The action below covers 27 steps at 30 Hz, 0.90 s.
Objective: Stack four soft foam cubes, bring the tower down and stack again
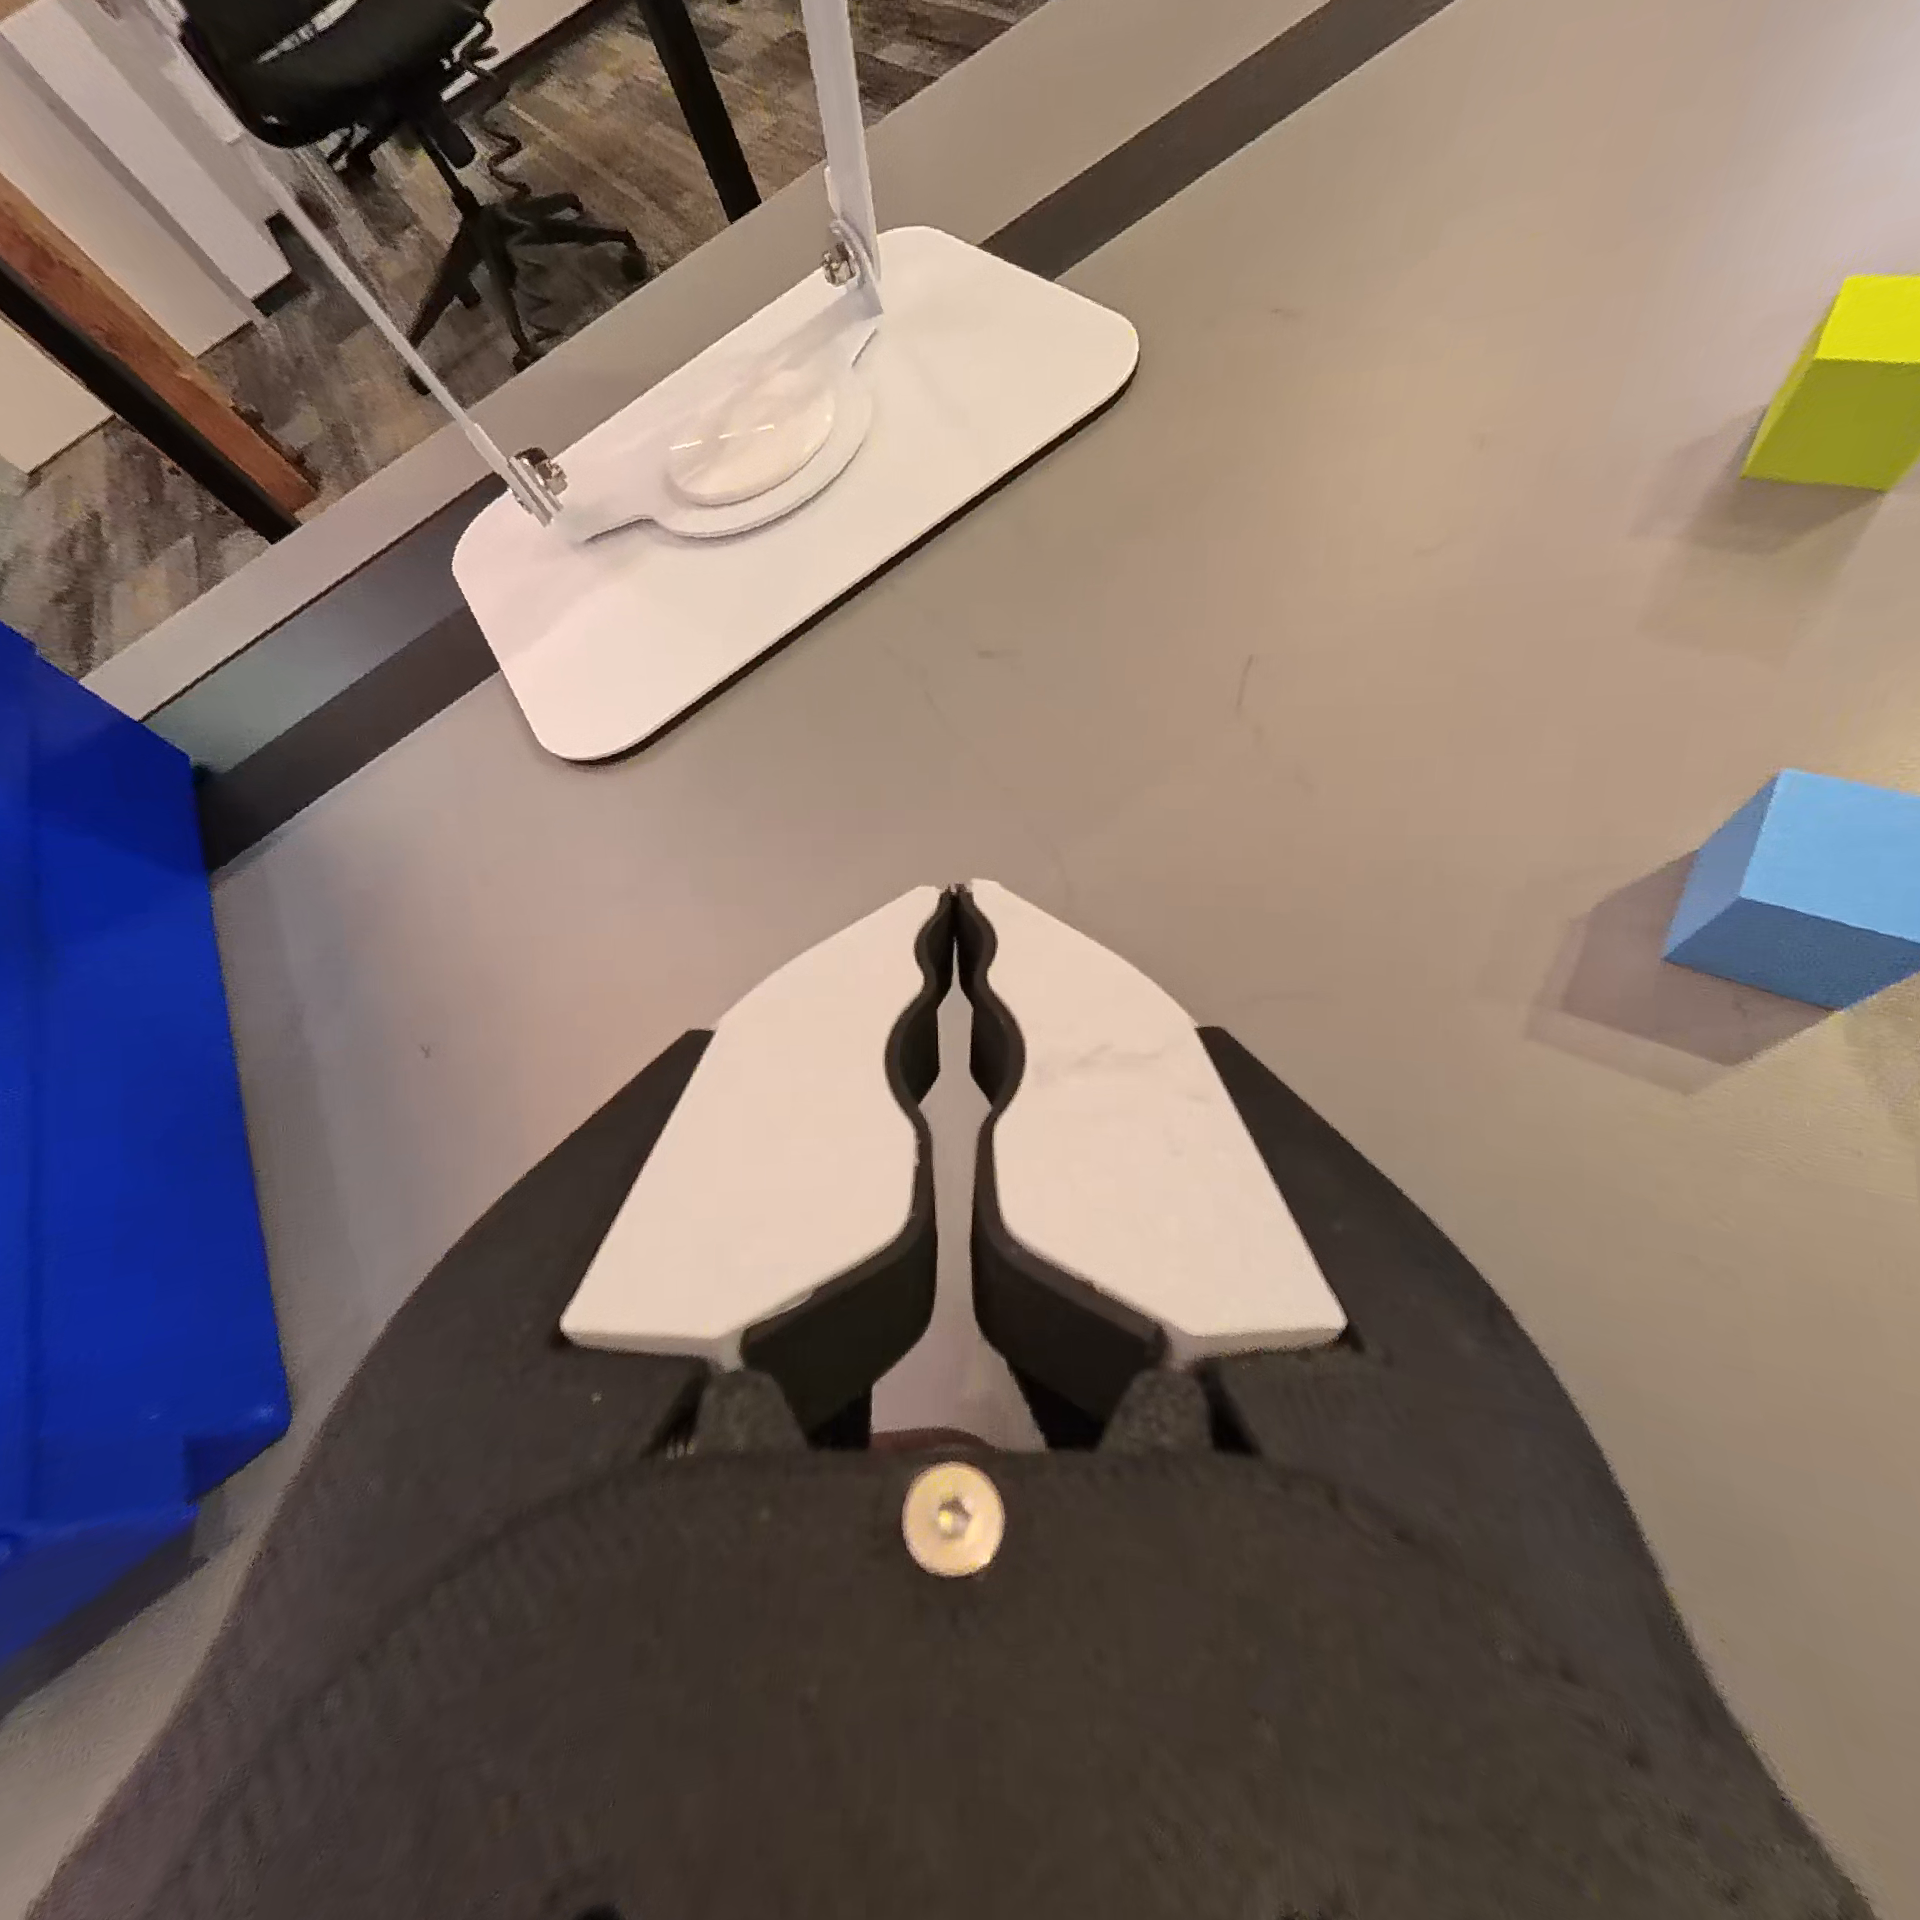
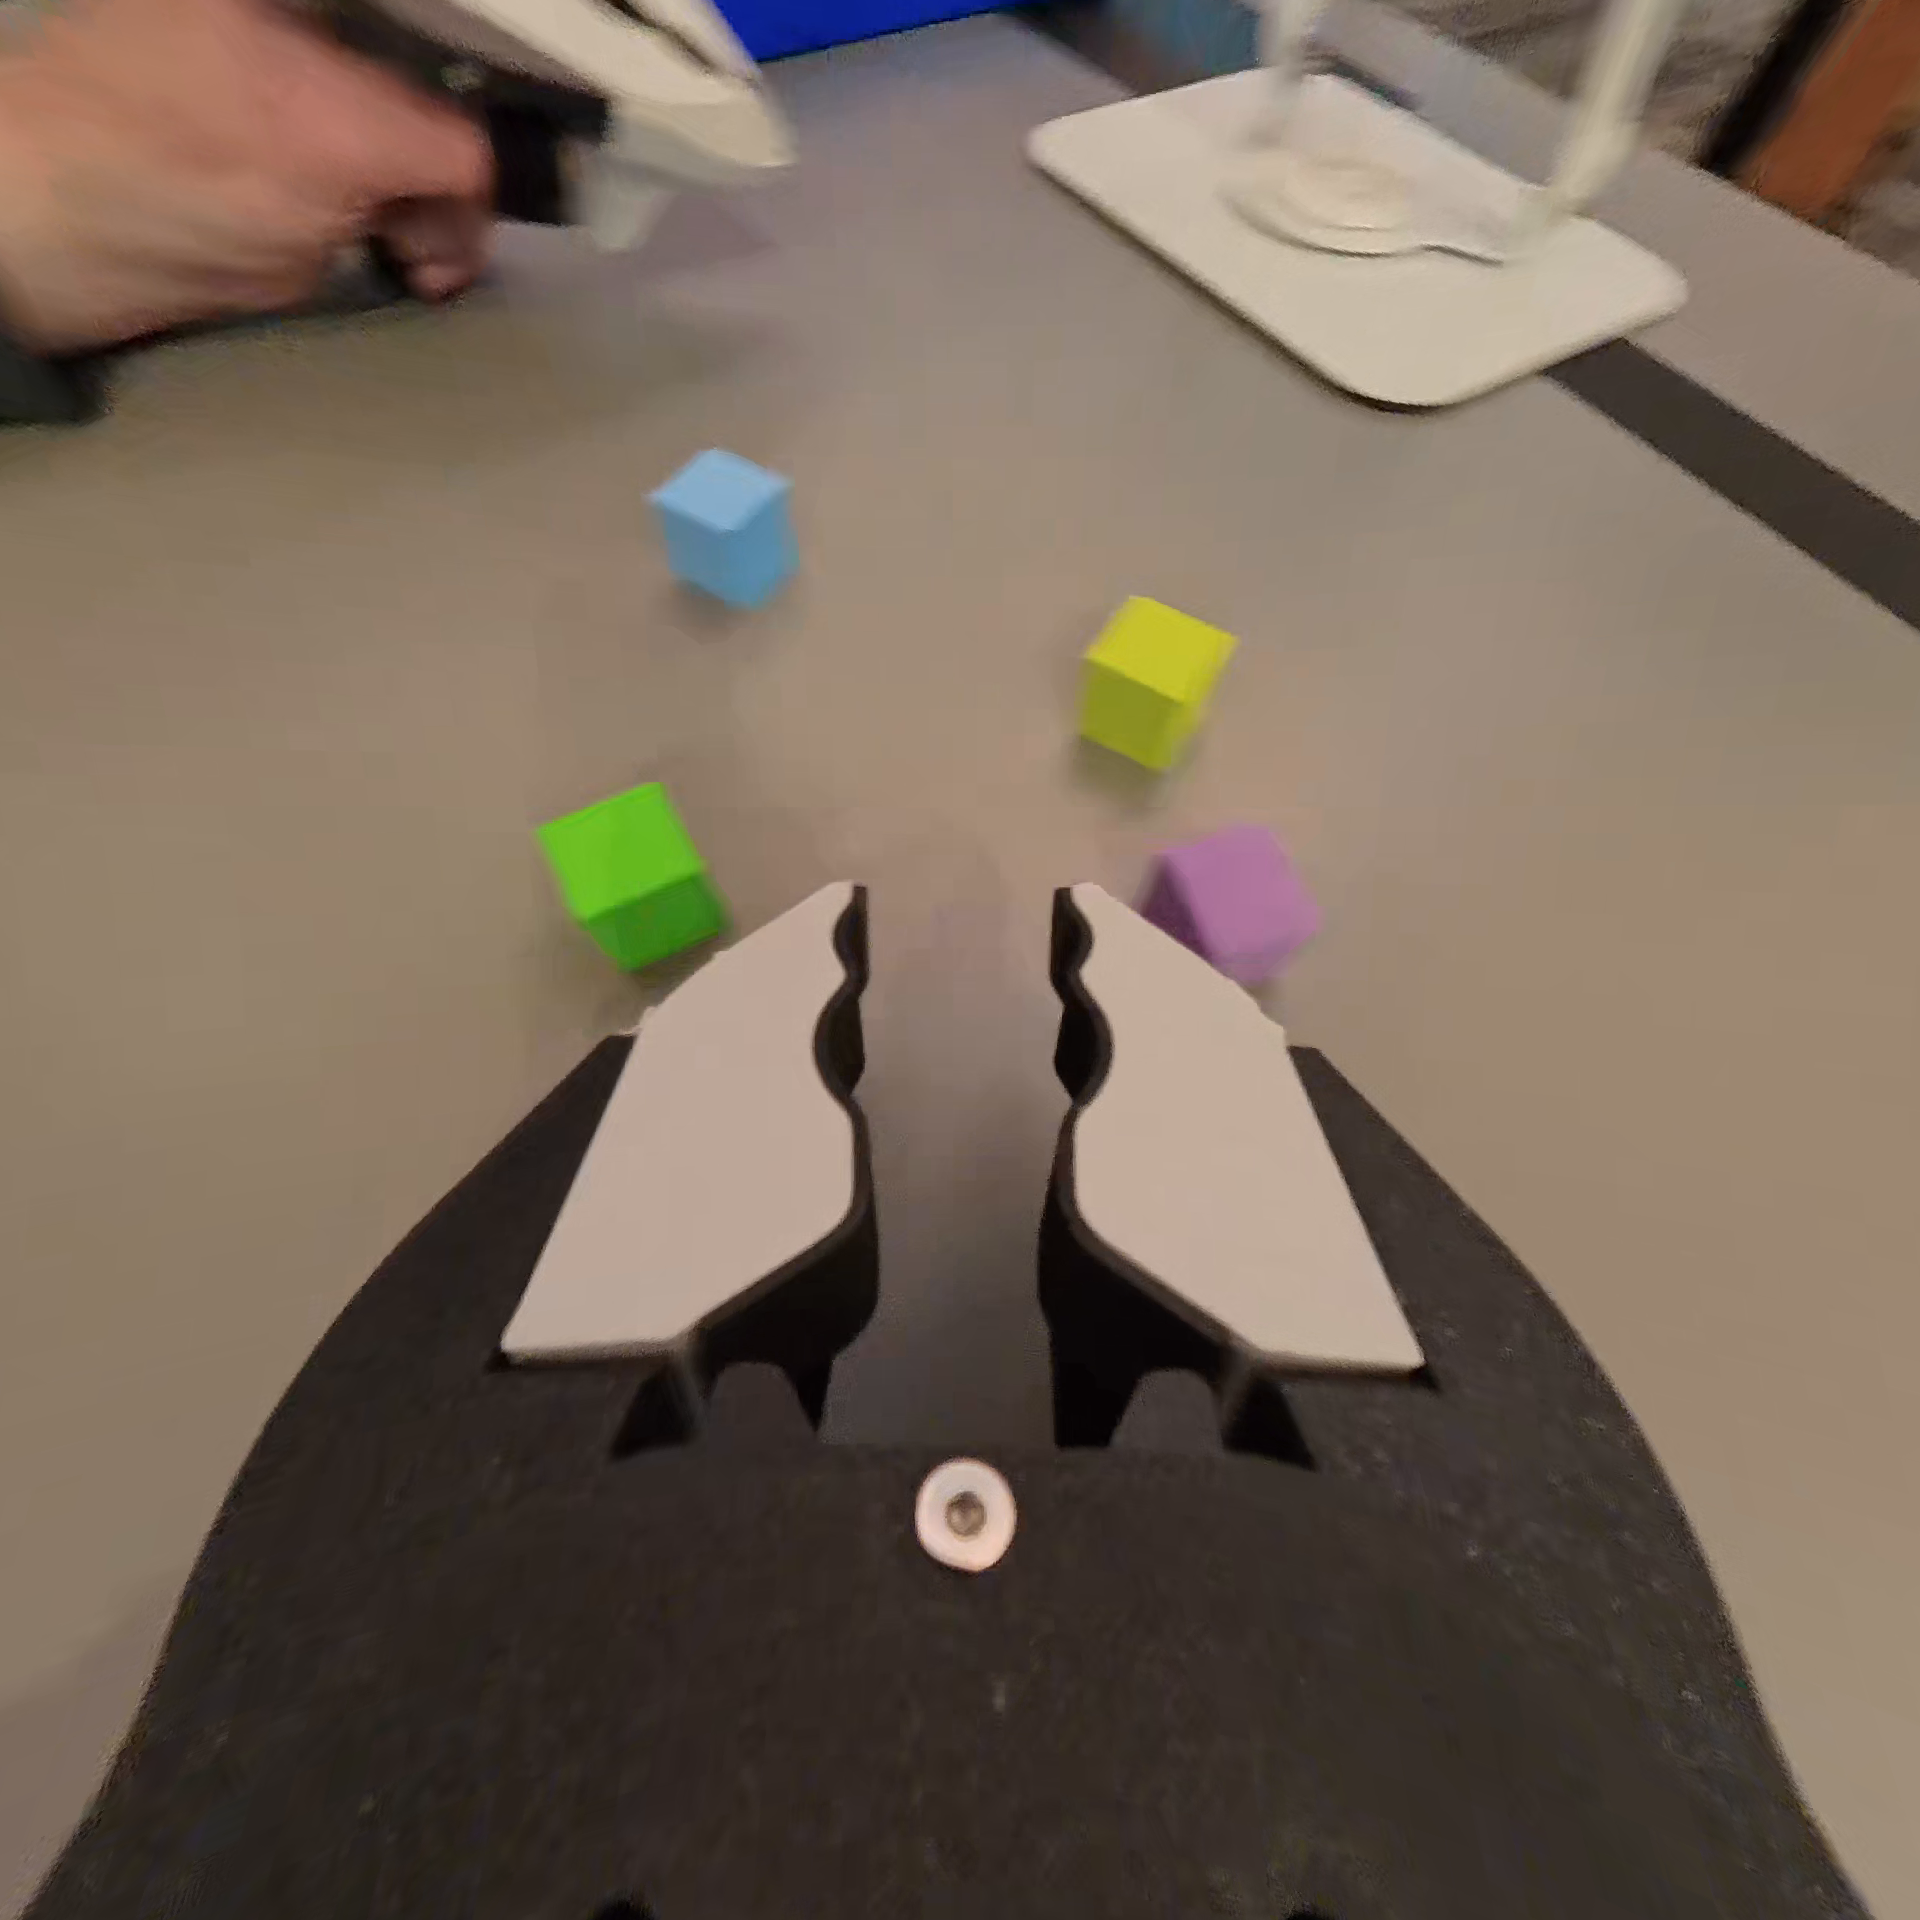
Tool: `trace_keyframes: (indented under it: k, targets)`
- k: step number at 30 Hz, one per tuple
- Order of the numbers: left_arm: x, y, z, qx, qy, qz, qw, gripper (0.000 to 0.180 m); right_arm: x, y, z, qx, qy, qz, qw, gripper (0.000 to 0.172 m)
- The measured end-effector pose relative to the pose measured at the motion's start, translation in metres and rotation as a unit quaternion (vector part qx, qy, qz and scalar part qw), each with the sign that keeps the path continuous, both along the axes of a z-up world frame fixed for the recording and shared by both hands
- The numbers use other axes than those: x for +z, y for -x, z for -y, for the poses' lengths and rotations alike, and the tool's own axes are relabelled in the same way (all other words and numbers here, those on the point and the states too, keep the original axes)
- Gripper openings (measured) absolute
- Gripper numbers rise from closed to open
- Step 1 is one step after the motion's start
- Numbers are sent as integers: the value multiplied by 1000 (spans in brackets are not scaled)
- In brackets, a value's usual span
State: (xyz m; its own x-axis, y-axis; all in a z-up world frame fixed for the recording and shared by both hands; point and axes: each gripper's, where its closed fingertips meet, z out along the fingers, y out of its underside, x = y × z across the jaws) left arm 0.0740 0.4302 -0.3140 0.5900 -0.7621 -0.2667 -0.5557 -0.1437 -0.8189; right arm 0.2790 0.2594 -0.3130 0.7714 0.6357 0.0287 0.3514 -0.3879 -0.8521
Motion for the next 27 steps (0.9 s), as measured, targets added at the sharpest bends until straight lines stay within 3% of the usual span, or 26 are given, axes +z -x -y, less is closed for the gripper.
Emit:
trace_keyframes:
  k: [1, 9, 14, 22, 24, 27]
  targets:
    - [0, 0, 1, -2, 0, -1, 1000, 0, -3, 14, 7, 30, 4, 9, 999, 38]
    - [2, 0, 0, -4, 7, 16, 1000, 0, -14, 66, 33, 153, 24, 45, 987, 49]
    - [4, 1, 0, -5, 10, 23, 1000, 0, -11, 64, 34, 142, 32, 29, 989, 44]
    - [5, 2, 0, -4, 18, 35, 999, 0, -22, 72, 32, 130, 40, 73, 988, 39]
    - [5, 2, 0, -4, 18, 35, 999, 0, -23, 71, 27, 118, 41, 78, 989, 28]
    - [5, 2, 0, -3, 19, 37, 999, 0, -21, 73, 22, 116, 39, 76, 990, 27]
